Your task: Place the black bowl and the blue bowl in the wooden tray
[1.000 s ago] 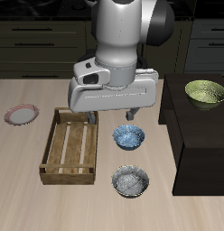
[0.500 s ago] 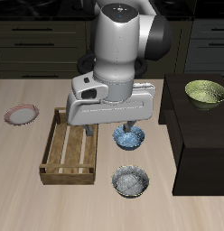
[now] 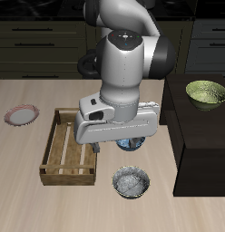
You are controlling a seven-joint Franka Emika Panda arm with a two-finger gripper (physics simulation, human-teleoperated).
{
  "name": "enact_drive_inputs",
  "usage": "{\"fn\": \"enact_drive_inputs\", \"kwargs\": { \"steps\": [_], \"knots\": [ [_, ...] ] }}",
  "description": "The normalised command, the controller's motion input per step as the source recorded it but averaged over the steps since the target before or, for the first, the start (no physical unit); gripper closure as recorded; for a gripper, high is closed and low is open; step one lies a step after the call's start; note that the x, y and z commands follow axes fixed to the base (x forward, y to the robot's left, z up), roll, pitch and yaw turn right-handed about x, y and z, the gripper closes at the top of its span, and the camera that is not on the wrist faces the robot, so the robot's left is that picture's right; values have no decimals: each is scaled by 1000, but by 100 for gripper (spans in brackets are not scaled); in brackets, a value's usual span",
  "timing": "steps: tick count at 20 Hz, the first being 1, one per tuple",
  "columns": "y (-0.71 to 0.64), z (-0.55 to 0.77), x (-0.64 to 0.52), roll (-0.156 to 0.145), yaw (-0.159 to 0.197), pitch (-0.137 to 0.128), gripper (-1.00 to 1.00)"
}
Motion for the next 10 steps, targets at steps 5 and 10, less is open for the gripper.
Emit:
{"fn": "enact_drive_inputs", "kwargs": {
  "steps": [5,10],
  "knots": [
    [85,-349,86,14,11,36,-100],
    [-7,-234,2,-9,-15,31,-100]
  ]
}}
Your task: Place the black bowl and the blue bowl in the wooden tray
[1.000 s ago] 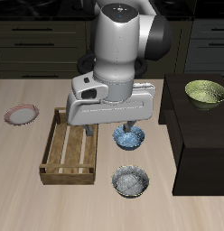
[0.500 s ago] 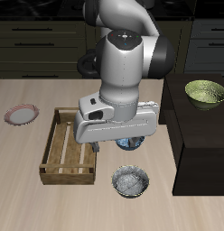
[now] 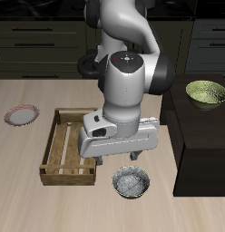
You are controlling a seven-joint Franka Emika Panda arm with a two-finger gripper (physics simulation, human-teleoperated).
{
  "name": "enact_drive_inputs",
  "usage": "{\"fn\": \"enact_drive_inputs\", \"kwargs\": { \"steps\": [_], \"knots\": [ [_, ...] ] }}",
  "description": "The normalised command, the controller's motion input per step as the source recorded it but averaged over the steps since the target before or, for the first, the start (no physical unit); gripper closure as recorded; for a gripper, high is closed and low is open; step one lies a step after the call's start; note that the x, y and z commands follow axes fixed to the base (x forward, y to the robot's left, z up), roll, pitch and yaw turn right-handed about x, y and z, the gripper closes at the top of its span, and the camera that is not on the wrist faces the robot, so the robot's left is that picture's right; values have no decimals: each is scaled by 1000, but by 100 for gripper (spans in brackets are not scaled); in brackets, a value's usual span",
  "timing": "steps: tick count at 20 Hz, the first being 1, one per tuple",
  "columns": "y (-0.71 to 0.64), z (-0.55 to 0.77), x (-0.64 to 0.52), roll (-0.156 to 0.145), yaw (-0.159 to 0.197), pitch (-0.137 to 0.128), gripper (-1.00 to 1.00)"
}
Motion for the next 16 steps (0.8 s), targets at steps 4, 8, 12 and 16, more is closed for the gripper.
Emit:
{"fn": "enact_drive_inputs", "kwargs": {
  "steps": [4,8,12,16],
  "knots": [
    [98,-226,-37,20,24,19,-100],
    [-32,-244,39,-16,6,29,-100],
    [-12,-154,-16,-4,12,14,-100],
    [25,-322,45,-8,4,30,-100]
  ]
}}
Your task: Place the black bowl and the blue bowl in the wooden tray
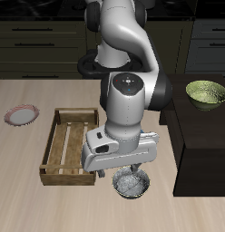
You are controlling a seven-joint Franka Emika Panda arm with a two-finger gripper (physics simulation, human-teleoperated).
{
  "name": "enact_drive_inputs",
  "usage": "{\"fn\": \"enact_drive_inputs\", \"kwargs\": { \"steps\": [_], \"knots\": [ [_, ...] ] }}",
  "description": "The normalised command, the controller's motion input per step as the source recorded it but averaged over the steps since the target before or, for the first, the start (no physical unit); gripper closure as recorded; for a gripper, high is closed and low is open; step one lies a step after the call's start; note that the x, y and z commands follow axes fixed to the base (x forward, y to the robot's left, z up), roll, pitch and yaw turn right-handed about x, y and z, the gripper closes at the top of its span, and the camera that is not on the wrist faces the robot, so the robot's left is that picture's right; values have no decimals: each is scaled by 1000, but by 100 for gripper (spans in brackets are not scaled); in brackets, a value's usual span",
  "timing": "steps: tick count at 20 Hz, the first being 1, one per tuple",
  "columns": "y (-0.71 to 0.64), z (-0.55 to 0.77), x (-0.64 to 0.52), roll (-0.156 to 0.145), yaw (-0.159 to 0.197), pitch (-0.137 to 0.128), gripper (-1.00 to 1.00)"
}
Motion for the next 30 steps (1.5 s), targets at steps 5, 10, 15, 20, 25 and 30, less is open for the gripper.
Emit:
{"fn": "enact_drive_inputs", "kwargs": {
  "steps": [5,10,15,20,25,30],
  "knots": [
    [90,-398,9,2,-12,43,-100],
    [-25,-353,19,-8,-3,42,-100],
    [-116,-250,33,-27,-8,35,-100],
    [-28,-269,6,2,-13,42,-100],
    [30,-150,6,15,-23,27,100],
    [27,102,73,6,-24,-16,100]
  ]
}}
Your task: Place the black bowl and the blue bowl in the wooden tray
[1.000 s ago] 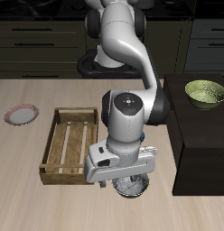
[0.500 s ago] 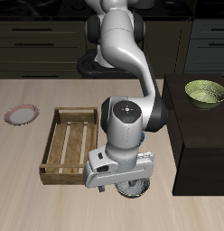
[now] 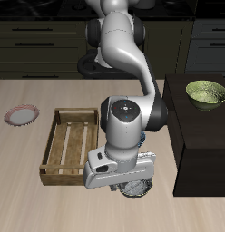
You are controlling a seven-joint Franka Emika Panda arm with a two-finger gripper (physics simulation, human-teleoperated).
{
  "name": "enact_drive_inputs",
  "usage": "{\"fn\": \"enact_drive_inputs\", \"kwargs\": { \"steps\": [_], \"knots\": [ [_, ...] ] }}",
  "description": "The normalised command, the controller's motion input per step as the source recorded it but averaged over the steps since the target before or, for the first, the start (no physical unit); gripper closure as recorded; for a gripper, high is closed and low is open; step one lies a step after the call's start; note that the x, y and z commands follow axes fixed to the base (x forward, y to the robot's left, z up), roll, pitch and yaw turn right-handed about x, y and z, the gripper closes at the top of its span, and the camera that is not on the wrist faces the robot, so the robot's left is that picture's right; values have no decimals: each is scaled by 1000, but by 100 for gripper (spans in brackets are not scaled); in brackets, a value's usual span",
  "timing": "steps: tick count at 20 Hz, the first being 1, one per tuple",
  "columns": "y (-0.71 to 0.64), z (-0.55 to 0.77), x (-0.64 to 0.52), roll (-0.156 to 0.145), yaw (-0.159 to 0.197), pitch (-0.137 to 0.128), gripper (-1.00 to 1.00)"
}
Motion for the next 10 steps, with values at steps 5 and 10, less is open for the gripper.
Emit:
{"fn": "enact_drive_inputs", "kwargs": {
  "steps": [5,10],
  "knots": [
    [157,279,51,30,-22,-59,100],
    [46,203,-45,-6,3,-42,100]
  ]
}}
